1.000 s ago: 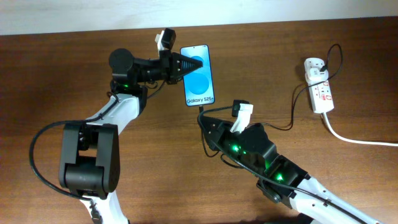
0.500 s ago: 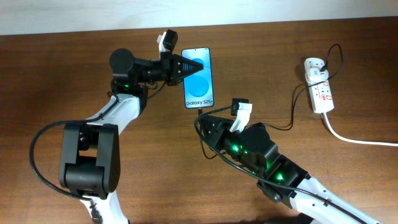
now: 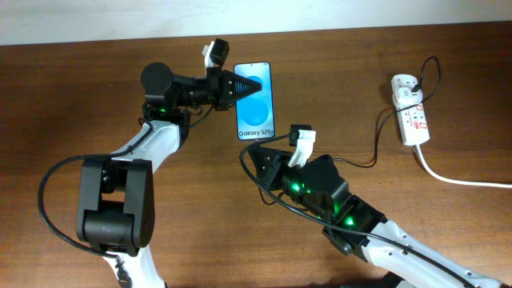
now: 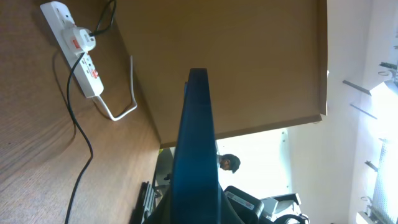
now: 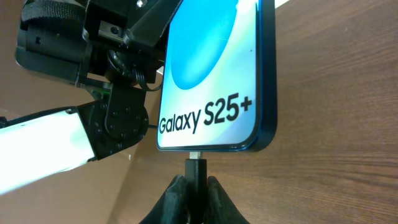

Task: Plug charger to phone and switch on socket
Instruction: 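Align the plug tip with the phone's bottom charging port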

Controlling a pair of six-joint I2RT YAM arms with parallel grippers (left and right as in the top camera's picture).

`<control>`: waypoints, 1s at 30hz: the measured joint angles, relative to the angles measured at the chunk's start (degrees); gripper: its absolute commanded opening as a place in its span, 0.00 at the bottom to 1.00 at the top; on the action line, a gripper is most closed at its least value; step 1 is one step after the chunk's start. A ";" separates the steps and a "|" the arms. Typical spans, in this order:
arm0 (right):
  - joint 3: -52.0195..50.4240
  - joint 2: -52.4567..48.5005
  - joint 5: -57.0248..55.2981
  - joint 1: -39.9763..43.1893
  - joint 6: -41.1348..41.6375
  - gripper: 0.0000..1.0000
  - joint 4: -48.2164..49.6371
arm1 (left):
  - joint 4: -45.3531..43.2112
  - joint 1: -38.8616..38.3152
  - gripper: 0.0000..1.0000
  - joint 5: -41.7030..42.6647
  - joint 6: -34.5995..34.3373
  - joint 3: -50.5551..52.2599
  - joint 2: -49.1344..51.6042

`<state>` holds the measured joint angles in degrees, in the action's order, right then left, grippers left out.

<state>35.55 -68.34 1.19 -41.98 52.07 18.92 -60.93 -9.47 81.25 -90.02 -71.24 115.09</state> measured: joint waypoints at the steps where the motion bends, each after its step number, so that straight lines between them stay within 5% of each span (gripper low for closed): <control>1: 0.00 0.00 0.00 0.00 0.11 0.05 0.07 | -0.02 0.00 0.00 0.00 -0.02 0.00 0.00; 24: 1.31 -2.40 1.64 1.62 -0.07 0.05 1.01 | -6.01 -0.13 0.00 -1.11 1.03 -0.33 0.02; 26: 1.40 -2.45 1.73 1.62 -0.09 0.18 0.94 | -6.12 -0.13 0.00 -1.09 1.09 -0.33 0.02; 30: 3.41 -2.99 3.37 2.16 -0.81 0.21 -3.63 | -6.19 -1.18 0.00 0.52 0.87 -0.22 0.02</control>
<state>38.96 -71.33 4.56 -39.81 51.27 15.29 -67.11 -10.66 81.78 -89.14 -71.46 115.11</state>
